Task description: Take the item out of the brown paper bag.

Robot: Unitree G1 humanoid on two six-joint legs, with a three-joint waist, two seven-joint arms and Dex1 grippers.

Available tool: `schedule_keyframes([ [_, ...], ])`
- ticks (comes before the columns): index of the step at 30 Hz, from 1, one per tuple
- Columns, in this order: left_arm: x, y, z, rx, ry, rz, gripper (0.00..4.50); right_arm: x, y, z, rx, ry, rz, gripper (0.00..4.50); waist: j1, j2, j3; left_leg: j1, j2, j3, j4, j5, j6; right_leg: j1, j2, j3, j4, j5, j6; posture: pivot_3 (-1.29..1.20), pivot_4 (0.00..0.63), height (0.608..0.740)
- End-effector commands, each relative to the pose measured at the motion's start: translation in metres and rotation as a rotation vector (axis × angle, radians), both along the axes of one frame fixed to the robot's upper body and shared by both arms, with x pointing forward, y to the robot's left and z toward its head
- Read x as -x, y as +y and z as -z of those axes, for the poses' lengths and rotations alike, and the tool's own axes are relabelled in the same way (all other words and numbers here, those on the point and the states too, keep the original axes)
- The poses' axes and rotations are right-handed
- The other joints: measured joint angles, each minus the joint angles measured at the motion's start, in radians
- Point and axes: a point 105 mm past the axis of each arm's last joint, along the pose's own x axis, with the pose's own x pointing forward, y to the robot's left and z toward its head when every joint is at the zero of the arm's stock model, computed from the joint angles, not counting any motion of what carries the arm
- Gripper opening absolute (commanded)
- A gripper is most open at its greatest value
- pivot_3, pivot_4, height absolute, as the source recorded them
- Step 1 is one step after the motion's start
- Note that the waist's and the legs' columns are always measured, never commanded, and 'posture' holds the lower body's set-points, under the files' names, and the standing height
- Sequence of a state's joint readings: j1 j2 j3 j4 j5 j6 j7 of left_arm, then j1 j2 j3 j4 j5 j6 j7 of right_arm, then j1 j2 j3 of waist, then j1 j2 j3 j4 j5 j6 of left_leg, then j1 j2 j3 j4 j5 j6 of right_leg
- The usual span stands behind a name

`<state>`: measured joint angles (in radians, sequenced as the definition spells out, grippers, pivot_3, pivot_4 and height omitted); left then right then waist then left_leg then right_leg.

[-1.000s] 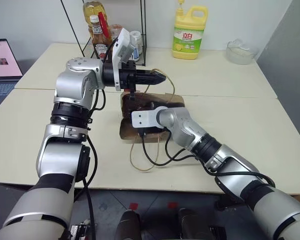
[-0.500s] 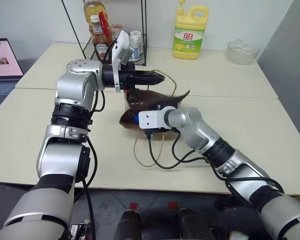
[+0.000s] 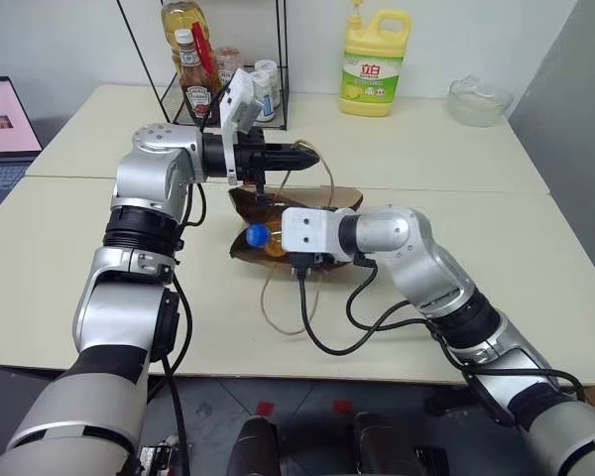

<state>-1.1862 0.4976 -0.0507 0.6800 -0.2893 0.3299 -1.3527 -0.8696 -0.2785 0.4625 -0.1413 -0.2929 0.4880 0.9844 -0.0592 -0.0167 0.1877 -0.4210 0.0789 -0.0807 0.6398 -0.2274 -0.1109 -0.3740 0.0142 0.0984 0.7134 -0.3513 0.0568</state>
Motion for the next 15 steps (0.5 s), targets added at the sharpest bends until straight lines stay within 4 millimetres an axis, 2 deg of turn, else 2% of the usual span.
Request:
schedule_keyframes([
  [1, 0.001, -0.003, -0.02, 0.021, -0.072, 0.004, 0.0, 0.022, -0.002, -0.034, -0.117, -0.027, -0.079, 2.4, 0.0, 0.0, 0.0, 0.0, 0.0, 0.0, 0.0, 0.0, 0.0, 0.0, 0.0, 0.0, 0.0, 0.0, 0.0, 0.0, 0.15, 0.74],
  [6, 0.0, -0.004, -0.019, 0.024, -0.073, 0.001, 0.0, 0.042, -0.012, -0.051, -0.256, 0.063, -0.143, 2.4, 0.001, 0.0, 0.0, 0.0, 0.0, 0.0, 0.0, 0.0, 0.0, 0.0, 0.0, 0.0, 0.0, 0.0, 0.0, 0.0, 0.15, 0.74],
  [10, -0.001, -0.006, -0.017, 0.023, -0.074, 0.004, 0.0, 0.048, -0.026, -0.066, -0.351, 0.099, -0.129, 2.4, 0.002, 0.0, 0.0, 0.0, 0.0, 0.0, 0.0, 0.0, 0.0, 0.0, 0.0, 0.0, 0.0, 0.0, 0.0, 0.0, 0.15, 0.74],
  [15, -0.001, -0.007, -0.017, 0.019, -0.076, 0.01, 0.0, 0.052, -0.056, -0.093, -0.485, 0.126, -0.058, 2.4, 0.002, 0.0, 0.0, -0.001, 0.0, 0.0, 0.0, 0.0, 0.0, 0.0, 0.0, 0.0, 0.0, 0.0, 0.0, 0.0, 0.15, 0.74],
])
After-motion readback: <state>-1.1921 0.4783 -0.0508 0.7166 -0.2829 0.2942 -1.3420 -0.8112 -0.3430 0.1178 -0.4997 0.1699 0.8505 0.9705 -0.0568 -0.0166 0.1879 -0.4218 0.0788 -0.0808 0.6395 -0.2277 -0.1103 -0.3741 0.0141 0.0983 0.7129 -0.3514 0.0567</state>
